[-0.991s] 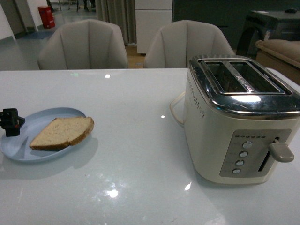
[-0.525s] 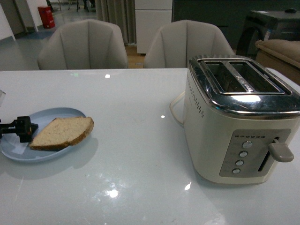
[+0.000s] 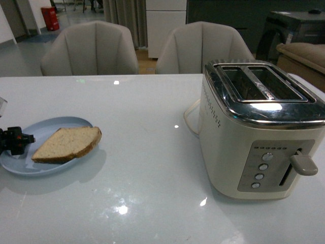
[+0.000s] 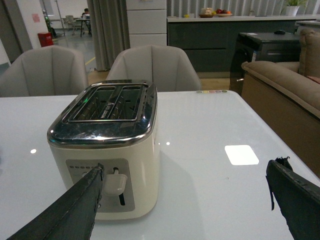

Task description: Left arm holds plate, right arm toasts bread

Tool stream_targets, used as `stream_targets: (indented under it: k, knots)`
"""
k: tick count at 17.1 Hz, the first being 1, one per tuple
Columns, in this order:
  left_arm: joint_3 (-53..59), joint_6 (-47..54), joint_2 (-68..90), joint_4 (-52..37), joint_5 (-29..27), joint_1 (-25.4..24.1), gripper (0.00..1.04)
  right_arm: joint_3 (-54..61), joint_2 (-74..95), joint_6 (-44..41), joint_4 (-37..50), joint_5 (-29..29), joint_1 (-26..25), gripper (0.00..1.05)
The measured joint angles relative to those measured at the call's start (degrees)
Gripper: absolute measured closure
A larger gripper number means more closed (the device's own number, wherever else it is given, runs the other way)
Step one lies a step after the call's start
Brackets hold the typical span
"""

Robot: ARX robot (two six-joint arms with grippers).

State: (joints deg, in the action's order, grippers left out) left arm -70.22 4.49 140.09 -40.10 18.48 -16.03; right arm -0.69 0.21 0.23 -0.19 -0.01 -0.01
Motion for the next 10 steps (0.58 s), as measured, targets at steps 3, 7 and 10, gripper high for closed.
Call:
stream_targets:
  k: [3,7,10]
  knots:
    - [0.02,-4.55,0.0,-1.2,1.31,0.09,0.97,0.0,0.0,0.0,0.0,0.0,0.0,0.06]
    - [1.18,-10.05,-0.81,-3.17,0.83,0.35,1.02,0.0,0.0,0.0,0.0,0.0,0.0,0.06]
    - [5.75,-15.37,-3.72,-4.17,-0.7,1.64,1.02,0.0,0.0,0.0,0.0,0.0,0.0,0.06]
